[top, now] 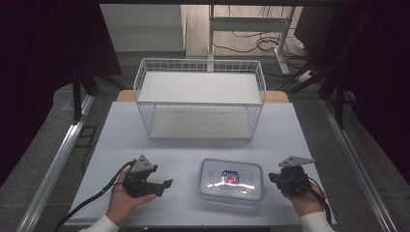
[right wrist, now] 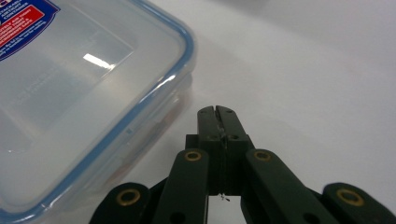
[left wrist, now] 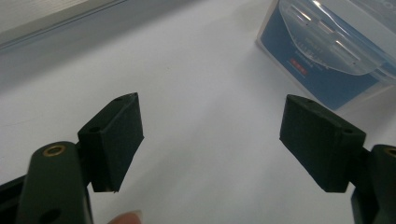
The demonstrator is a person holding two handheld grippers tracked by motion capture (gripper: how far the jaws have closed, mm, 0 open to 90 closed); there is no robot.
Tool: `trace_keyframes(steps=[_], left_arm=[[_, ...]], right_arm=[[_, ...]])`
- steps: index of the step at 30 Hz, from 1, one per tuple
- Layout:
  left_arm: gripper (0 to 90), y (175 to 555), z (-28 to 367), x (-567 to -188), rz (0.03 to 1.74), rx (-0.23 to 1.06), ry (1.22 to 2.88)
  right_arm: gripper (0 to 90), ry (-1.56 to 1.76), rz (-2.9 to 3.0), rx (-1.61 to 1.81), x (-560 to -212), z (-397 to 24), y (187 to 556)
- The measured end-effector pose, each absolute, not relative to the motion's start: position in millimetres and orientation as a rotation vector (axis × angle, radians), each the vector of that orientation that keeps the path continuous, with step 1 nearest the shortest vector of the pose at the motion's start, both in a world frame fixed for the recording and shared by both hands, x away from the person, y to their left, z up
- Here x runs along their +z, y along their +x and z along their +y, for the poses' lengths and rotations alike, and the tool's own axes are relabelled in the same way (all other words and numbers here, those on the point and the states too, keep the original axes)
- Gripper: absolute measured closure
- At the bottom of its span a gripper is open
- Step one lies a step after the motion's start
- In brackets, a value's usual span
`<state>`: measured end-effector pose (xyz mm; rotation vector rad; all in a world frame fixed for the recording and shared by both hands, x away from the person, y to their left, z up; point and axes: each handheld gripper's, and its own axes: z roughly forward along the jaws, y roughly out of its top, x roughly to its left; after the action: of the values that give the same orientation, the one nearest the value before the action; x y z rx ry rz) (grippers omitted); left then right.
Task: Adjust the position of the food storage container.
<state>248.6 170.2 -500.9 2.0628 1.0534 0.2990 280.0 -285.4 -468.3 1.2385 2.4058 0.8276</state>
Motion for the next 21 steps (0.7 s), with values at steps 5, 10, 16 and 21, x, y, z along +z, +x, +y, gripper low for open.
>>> trace_keyframes(steps=[5, 10, 16, 21], left_arm=[[20.9, 247, 170, -501, 1.042, 0.299, 2.065], [20.8, 247, 170, -501, 1.043, 0.297, 2.068], [20.8, 247, 172, -499, 1.050, 0.308, 2.056], [21.1, 247, 175, -495, 1.046, 0.345, 2.034]], right_arm=[[88.9, 1.198, 2.469, 0.763, -472, -275, 281], [88.9, 1.178, 2.499, 0.726, -475, -266, 282], [88.9, 1.201, 2.503, 0.702, -473, -259, 283], [89.0, 1.169, 2.535, 0.692, -471, -242, 286]])
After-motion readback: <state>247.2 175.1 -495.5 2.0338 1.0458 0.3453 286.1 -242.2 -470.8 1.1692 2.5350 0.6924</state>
